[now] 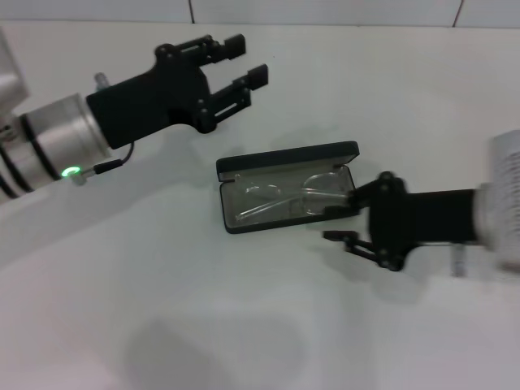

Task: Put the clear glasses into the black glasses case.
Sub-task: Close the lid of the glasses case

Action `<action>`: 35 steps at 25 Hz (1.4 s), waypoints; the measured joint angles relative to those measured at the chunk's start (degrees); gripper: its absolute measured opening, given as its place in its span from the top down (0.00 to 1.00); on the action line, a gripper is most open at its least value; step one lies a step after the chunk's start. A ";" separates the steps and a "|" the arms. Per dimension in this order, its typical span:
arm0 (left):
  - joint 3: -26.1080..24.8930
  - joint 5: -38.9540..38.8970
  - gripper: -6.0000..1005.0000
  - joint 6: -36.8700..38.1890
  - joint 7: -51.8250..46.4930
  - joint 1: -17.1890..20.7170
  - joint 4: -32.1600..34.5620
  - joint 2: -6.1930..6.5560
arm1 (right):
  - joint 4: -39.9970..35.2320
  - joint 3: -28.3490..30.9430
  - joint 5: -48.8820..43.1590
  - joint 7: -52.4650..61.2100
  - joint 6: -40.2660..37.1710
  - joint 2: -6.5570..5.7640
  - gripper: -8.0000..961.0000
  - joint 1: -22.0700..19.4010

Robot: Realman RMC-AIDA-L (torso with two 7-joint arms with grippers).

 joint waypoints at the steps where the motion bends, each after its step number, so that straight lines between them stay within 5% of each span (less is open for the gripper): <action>1: 0.01 1.37 0.50 -2.15 -0.88 -0.58 0.15 -0.23 | 0.93 3.84 0.23 0.06 -5.23 -0.02 0.76 0.16; 6: 0.39 8.40 0.50 -13.70 -7.77 -4.71 -0.39 -0.77 | 7.56 18.70 -0.71 -0.34 -28.14 -0.56 0.75 3.14; 9: 3.50 10.64 0.50 -19.60 -10.15 -7.26 -1.64 -0.87 | 10.58 23.07 -1.86 -0.42 -33.91 -0.97 0.75 4.40; 18: 18.09 10.95 0.50 -24.43 -10.11 -7.90 -0.95 -0.95 | 11.85 24.21 -7.26 -0.43 -34.67 -0.36 0.75 4.49; 35: 20.27 9.05 0.51 -19.16 -1.08 -3.52 0.30 -0.91 | 12.53 24.70 -7.09 -0.40 -34.00 -0.33 0.75 4.80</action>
